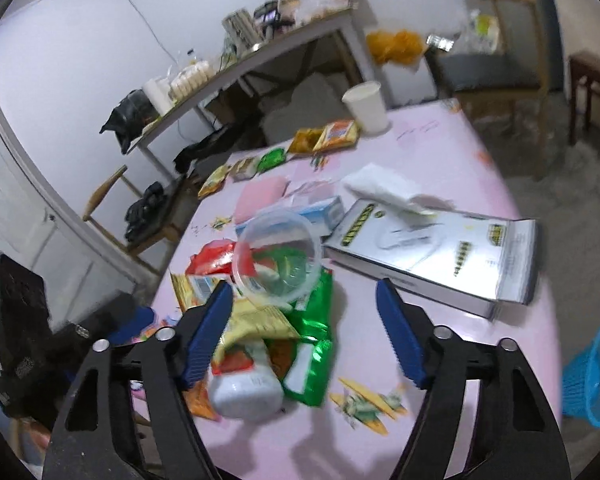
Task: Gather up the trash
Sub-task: 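Reach the left gripper to the orange snack wrapper while the right gripper reaches the clear cup, then close the left gripper on the wrapper while the right gripper grips the clear cup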
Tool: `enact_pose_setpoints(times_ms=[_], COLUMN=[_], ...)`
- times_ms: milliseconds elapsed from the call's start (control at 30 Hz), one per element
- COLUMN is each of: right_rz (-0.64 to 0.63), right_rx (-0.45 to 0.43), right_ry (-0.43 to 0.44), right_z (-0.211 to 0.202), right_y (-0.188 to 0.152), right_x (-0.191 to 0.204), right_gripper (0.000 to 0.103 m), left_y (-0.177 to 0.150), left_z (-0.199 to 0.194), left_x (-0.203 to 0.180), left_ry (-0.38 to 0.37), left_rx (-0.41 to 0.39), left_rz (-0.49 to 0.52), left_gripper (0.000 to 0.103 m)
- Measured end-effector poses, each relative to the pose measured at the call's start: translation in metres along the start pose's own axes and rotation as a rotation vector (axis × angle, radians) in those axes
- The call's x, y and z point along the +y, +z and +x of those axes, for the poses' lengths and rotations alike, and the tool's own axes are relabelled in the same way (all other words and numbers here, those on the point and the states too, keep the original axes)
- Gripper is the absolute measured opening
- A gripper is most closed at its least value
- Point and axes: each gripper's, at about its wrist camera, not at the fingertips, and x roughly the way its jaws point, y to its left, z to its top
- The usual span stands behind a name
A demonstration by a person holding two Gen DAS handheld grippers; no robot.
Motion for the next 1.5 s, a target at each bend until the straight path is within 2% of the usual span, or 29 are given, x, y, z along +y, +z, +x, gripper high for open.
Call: enact_pose_setpoints(times_ms=[100,200,300,367,433,533,633,967,1333,1500], right_rz=[0.048,0.074,0.109,0.125,0.135,0.147,0.145,0.145,0.16,0.158], right_rx=[0.066,0.108,0.15,0.163,0.173,0.189,0.195,0.146,0.034,-0.01], right_ry=[0.051,0.038,0.035,0.037,0.039,0.049,0.05,0.07,0.089,0.077], right_z=[0.024,0.043,0.056,0.058,0.061,0.064,0.066,0.05,-0.001,-0.033], right_y=[0.013,0.022,0.024,0.024,0.024,0.023,0.025,0.028,0.035,0.034], right_x=[-0.004,-0.008,-0.014,-0.018,-0.023,-0.026,-0.026,-0.027,-0.035,-0.043], right_gripper=[0.058,0.051,0.039,0.034,0.025,0.012,0.005,0.003,0.003,0.003], left_y=[0.003,0.002,0.002,0.001,0.0,-0.003,-0.004,-0.008,-0.014,-0.026], left_z=[0.014,0.022,0.029,0.031,0.032,0.032,0.031,0.015,-0.014,-0.025], left_x=[0.005,0.012,0.013,0.012,0.011,0.008,0.004,-0.009,-0.03,-0.047], left_ry=[0.032,0.047,0.055,0.051,0.053,0.05,0.046,0.001,-0.092,-0.112], left_rx=[0.04,0.059,0.08,0.097,0.104,0.107,0.101,0.057,-0.015,-0.044], left_rz=[-0.04,-0.055,-0.063,-0.068,-0.064,-0.054,-0.042,-0.008,0.046,0.08], left_gripper=[0.064,0.055,0.041,0.028,0.021,0.017,0.013,0.009,0.008,0.008])
